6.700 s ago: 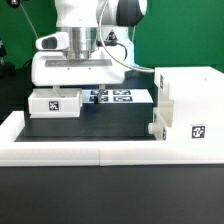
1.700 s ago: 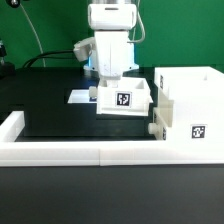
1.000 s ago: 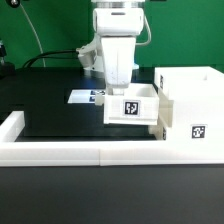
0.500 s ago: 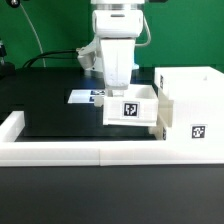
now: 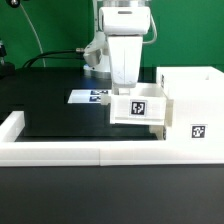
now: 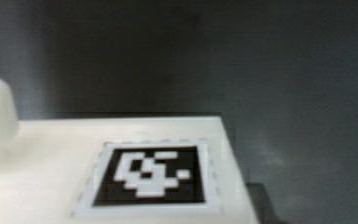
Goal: Assemble drawer
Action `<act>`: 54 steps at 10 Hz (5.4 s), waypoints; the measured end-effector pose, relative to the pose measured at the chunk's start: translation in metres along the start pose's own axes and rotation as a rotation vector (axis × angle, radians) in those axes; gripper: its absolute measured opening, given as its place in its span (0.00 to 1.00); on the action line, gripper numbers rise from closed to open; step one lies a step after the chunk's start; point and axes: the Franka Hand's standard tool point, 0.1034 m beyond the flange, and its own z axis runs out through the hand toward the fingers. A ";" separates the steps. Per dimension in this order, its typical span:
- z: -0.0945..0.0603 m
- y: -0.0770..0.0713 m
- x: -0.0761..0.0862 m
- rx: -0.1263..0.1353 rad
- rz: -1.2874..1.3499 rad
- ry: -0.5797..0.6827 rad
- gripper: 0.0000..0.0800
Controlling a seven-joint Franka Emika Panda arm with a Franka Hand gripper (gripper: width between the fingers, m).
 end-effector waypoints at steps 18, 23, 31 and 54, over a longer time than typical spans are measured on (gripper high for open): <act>0.004 -0.005 0.025 0.001 -0.032 0.005 0.05; -0.015 -0.004 0.025 -0.015 -0.004 -0.001 0.57; -0.038 0.003 -0.040 -0.034 -0.040 -0.014 0.81; 0.006 0.014 0.033 0.052 0.174 0.201 0.81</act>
Offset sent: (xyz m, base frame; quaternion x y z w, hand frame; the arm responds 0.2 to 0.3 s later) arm -0.0035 0.0189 0.0014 0.0161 -0.0190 -0.0653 0.9976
